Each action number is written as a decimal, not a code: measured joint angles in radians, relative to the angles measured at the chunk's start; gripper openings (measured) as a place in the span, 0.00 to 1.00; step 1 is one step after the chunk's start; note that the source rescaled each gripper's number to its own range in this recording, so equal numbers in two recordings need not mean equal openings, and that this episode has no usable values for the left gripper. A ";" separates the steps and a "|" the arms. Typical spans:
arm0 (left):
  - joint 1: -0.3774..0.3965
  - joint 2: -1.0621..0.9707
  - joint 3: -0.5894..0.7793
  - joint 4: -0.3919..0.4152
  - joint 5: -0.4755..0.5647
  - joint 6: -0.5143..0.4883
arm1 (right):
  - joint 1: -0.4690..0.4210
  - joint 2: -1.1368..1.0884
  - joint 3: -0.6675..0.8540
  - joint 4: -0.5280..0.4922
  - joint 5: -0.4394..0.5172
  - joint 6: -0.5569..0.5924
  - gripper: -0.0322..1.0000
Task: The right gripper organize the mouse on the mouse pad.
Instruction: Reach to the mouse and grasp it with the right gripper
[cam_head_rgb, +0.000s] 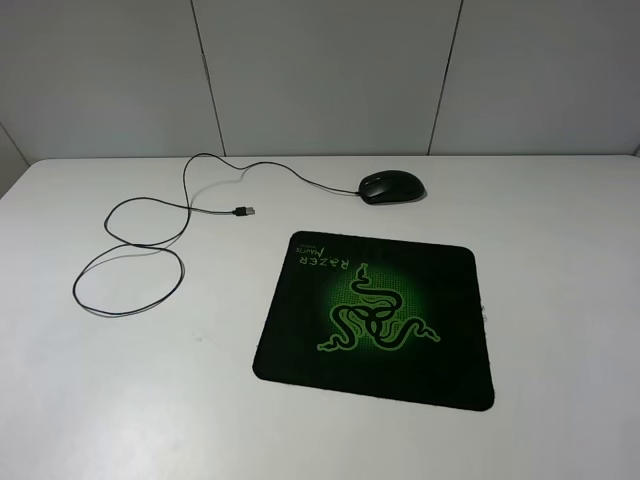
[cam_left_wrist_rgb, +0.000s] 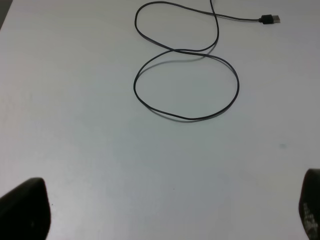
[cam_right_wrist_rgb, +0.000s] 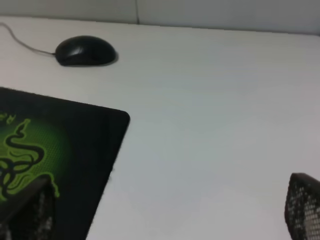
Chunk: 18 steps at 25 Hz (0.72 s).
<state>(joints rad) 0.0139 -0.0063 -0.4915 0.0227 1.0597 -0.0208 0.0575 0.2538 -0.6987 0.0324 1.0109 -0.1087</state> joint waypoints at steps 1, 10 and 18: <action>0.000 0.000 0.000 0.000 0.000 0.000 | 0.000 0.050 -0.028 0.017 -0.011 -0.023 1.00; 0.000 0.000 0.000 0.000 0.000 0.000 | 0.000 0.523 -0.288 0.189 -0.029 -0.294 1.00; 0.000 0.000 0.000 0.000 0.000 0.000 | 0.000 0.931 -0.500 0.296 -0.032 -0.538 1.00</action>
<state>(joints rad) 0.0139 -0.0063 -0.4915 0.0227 1.0597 -0.0208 0.0575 1.1851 -1.1991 0.3279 0.9791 -0.6465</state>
